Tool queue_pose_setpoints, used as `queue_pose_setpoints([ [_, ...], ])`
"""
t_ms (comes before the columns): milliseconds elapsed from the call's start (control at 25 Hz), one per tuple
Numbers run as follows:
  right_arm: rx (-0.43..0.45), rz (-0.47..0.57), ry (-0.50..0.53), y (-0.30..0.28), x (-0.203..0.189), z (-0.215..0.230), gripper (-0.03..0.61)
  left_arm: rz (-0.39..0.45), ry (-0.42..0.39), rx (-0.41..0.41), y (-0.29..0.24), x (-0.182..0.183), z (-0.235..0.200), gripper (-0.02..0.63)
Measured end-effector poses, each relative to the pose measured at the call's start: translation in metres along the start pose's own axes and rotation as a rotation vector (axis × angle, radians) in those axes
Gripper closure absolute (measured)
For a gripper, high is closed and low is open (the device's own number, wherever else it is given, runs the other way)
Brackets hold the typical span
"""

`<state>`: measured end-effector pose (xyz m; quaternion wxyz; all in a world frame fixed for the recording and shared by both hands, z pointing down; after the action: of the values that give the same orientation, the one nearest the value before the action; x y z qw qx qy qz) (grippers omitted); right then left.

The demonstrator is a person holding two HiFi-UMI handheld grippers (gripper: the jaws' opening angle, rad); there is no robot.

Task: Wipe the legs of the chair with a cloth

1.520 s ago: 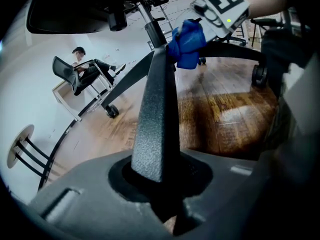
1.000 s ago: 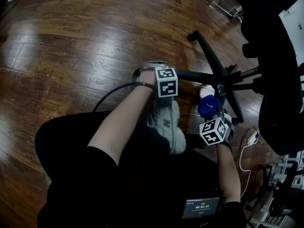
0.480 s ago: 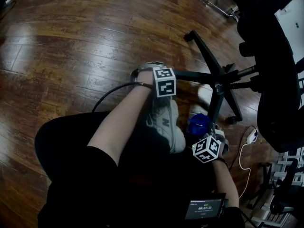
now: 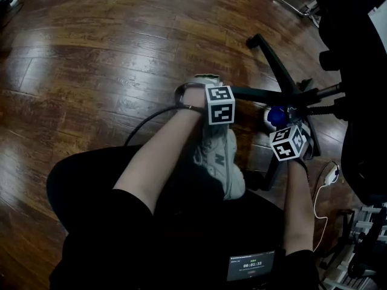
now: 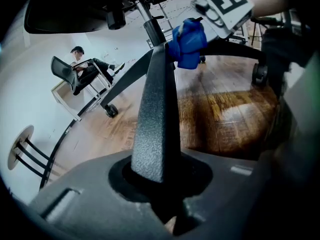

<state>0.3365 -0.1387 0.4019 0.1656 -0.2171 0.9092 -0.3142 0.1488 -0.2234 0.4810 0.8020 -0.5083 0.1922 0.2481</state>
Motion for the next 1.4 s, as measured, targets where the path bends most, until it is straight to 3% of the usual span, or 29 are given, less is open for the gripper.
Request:
queue_pose_setpoints([
  [280,0.033,0.007,0.034,0.008,0.0,-0.009,0.486,0.0,0.002,-0.003,0.001,0.0,0.001,0.537],
  [440,0.125,0.036,0.059,0.05,-0.015,-0.063,0.486,0.001,-0.002,-0.006,0.001,-0.002,0.002,0.537],
  [600,0.223,0.028,0.161,0.095,-0.031,-0.127,0.486,0.0,0.0,-0.004,0.0,-0.003,0.001,0.537],
  [760,0.251,0.013,0.211,0.111,-0.039,-0.154,0.486,-0.006,0.005,-0.005,0.0,-0.003,0.001,0.537],
  [920,0.269,0.007,0.177,0.106,-0.04,-0.146,0.486,-0.007,0.008,-0.004,-0.001,-0.002,0.001,0.535],
  [1040,0.233,0.021,0.138,0.091,-0.036,-0.126,0.486,-0.008,0.004,-0.002,-0.001,-0.001,0.0,0.537],
  [1400,0.092,0.017,0.052,0.009,-0.004,-0.014,0.486,-0.002,-0.002,-0.001,0.0,-0.001,0.0,0.537],
])
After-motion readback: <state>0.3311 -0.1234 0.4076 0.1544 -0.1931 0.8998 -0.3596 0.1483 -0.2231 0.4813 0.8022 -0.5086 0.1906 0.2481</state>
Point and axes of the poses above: the fingertips, and each gripper's own axes: y backward along the fingers, z to its right, x out of its top, the point moved 6 cm from there along y, backward along the fingers, and after that the axes turned 2 degrees about z, right-handed, at the moved point
